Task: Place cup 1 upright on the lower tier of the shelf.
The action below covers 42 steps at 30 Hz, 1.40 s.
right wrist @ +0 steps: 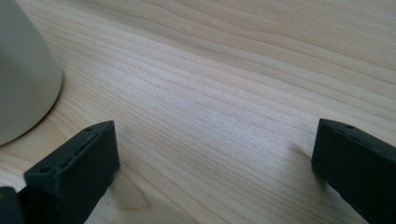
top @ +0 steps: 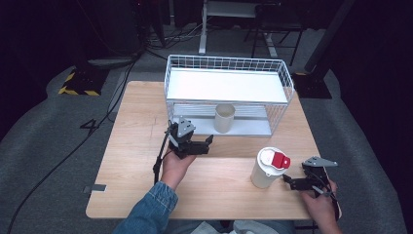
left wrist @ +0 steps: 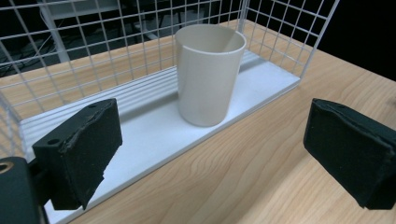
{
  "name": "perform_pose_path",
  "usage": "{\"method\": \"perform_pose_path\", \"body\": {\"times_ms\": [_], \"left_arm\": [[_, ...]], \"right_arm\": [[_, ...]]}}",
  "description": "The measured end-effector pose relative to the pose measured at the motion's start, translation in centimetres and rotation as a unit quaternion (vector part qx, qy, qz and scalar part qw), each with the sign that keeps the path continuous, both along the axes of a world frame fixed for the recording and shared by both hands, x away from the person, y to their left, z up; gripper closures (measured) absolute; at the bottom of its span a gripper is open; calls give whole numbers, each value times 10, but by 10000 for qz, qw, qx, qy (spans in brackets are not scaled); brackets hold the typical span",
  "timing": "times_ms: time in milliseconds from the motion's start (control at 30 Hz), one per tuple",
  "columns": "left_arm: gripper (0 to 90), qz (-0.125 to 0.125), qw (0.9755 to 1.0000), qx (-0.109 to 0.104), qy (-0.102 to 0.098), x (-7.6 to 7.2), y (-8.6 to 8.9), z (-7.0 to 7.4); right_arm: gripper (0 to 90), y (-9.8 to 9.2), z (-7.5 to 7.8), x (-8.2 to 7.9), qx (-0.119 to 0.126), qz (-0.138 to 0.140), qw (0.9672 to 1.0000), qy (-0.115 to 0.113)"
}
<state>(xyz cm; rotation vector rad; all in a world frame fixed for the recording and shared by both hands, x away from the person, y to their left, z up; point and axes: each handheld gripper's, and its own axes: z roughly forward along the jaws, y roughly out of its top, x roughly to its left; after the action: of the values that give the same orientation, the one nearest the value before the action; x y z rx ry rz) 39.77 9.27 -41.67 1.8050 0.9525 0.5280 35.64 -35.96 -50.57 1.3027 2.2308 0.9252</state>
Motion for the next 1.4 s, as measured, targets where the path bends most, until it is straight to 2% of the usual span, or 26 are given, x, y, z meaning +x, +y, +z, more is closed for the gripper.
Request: {"method": "perform_pose_path", "body": {"times_ms": [233, 267, 333, 667, 900, 1067, 1300, 1400], "left_arm": [[49, 16, 9998, 176, 29, -10, 16, 0], [49, -16, 9996, 273, 80, -13, 21, 0], [51, -11, 9994, 298, 158, -17, 26, -1], [54, 62, 9991, 241, 345, -32, 51, -8], [54, 88, 9986, 207, 471, -42, 58, -17], [54, 80, 9977, 359, 570, -53, 62, -29], [54, 0, 9962, 484, 721, -61, 63, -41], [54, -48, 9949, 518, 867, -66, 63, -50]], "right_arm": [[10, 0, 0, 0, 2, 0, 10000, 2], [11, 0, 0, 0, 3, 0, 10000, 2], [12, 0, 0, 0, 5, -5, 10000, 3], [12, 0, 0, 0, 2, -2, 10000, 7], [4, 0, 0, 1, -9, 0, 10000, 13], [4, 0, 0, 1, -11, -30, 10000, 15], [4, 0, 0, 1, -6, -32, 10000, 19], [4, 0, 0, 1, -11, 3, 10000, 11]]}}
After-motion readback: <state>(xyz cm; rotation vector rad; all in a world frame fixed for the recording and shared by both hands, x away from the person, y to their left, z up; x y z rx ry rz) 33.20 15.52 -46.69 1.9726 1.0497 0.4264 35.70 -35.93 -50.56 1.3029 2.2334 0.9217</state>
